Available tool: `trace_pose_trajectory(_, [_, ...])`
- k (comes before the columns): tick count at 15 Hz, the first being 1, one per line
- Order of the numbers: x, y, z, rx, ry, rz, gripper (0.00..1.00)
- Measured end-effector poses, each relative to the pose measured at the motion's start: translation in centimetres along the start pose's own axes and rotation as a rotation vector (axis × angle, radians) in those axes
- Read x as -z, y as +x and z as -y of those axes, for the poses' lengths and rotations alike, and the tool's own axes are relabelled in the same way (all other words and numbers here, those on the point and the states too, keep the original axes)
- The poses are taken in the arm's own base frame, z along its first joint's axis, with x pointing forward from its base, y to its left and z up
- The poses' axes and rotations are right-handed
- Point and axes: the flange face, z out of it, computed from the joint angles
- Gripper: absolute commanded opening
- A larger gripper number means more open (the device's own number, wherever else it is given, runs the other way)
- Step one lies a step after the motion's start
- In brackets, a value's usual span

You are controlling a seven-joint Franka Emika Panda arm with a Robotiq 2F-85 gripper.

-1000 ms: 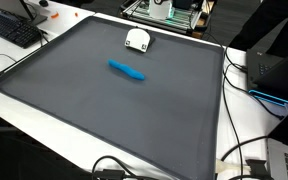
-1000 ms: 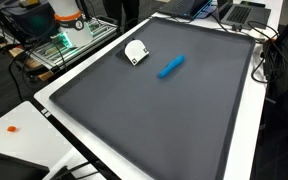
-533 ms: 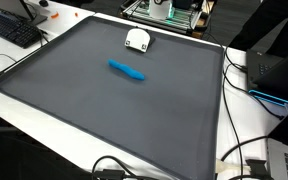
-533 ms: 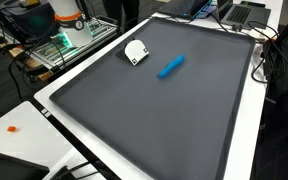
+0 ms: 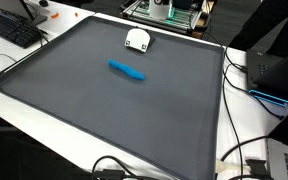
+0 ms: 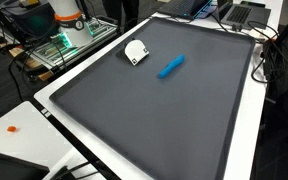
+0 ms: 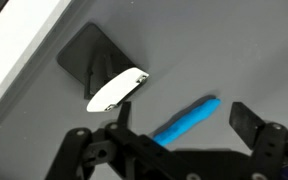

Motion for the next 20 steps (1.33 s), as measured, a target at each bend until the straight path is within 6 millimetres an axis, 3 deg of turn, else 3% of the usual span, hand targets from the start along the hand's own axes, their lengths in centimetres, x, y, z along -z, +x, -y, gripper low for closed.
trace_pose_trajectory(6, [-5.1, 2.8, -1.4, -0.265, -0.070, 0.093, 1.00])
trace_pose_trajectory(12, [-8.8, 5.6, -3.1, -0.288, -0.055, 0.136, 1.00])
trace_pose_trajectory(20, [-12.8, 6.6, -5.2, -0.366, -0.111, 0.215, 1.00])
